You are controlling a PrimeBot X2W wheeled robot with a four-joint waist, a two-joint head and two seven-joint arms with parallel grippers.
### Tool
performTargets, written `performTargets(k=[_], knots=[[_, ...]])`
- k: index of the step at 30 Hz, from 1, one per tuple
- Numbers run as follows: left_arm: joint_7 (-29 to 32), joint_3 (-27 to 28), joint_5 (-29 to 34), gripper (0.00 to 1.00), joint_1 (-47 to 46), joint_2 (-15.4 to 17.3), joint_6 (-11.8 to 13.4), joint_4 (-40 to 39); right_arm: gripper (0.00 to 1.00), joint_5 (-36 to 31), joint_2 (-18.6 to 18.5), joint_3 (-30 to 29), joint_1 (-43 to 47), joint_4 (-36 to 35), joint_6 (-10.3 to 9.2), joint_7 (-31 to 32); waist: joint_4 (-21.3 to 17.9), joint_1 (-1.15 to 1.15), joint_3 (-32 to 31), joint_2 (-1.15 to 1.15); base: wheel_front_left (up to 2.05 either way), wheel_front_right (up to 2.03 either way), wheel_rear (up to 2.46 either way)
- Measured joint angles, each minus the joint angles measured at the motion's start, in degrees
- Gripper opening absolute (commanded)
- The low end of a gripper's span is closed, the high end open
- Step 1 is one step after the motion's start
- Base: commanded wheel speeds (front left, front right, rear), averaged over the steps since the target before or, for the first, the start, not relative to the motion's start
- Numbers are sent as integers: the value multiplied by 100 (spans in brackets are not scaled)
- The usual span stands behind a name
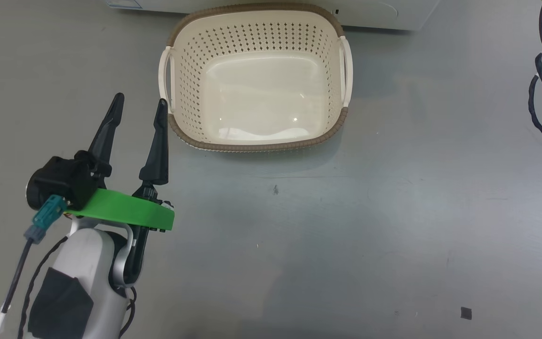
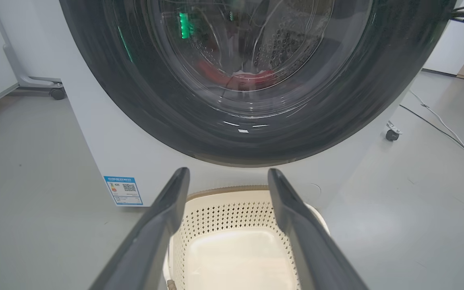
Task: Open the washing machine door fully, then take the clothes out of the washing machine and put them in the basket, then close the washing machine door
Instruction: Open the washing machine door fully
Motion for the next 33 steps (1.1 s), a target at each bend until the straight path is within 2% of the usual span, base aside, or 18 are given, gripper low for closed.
performTargets(k=[21, 33], knots=[[-7, -30, 85, 100, -251, -134, -149, 166, 0, -42, -92, 167, -848, 670, -41, 339, 301, 0, 211, 0, 0, 0, 0], [-7, 80, 163, 100, -279, -177, -168, 183, 0, 75, -145, 191, -934, 965, 202, 745, 310, 0, 225, 0, 0, 0, 0]])
